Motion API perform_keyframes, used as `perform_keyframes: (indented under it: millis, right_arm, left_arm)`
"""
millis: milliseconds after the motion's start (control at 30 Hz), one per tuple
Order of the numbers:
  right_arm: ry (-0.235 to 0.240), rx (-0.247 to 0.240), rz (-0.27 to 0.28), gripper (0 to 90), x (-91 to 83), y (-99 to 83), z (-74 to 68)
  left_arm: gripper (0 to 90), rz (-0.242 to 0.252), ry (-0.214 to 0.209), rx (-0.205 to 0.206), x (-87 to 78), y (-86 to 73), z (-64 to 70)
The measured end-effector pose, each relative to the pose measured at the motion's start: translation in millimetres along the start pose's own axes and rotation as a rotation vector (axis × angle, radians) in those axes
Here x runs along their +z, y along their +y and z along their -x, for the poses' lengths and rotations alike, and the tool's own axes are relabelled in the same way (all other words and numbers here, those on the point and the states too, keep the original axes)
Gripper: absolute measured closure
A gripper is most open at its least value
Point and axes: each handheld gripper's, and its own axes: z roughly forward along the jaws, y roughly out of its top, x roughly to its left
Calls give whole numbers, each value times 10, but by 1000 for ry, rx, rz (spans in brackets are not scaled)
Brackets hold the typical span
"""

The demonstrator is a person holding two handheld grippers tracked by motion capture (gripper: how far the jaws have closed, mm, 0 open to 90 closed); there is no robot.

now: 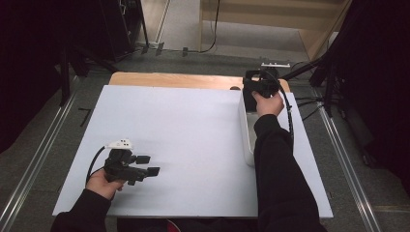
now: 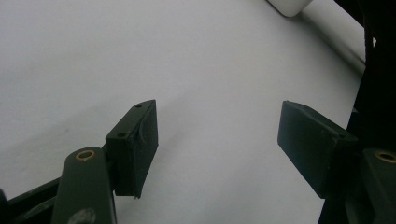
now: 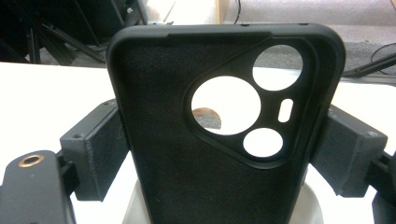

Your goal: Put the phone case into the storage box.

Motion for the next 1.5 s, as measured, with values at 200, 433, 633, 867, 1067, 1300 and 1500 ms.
perform_keyframes:
  millis: [200,433,633,867,1067,1300,1500]
  right_arm:
    - [-8,-11,-11,117,31,-13,-7]
    - [-16,-24,-14,116,40,-21,-17]
    - [-24,-28,-14,111,45,-22,-29]
    - [-34,-40,-19,104,52,-17,-46]
    - [-11,-22,-30,97,48,-9,-21]
    - [20,-16,-44,46,18,20,0]
    - [49,-6,-49,13,-6,38,25]
  left_arm:
    - [284,-4,2,2,7,5,2]
    - [284,-5,1,4,17,9,4]
    - [284,-7,0,4,20,14,5]
    - [284,-8,-5,6,27,20,6]
    - [284,-9,-5,9,36,26,6]
    - [284,-12,-12,10,47,32,9]
    - [284,-15,-12,11,56,40,9]
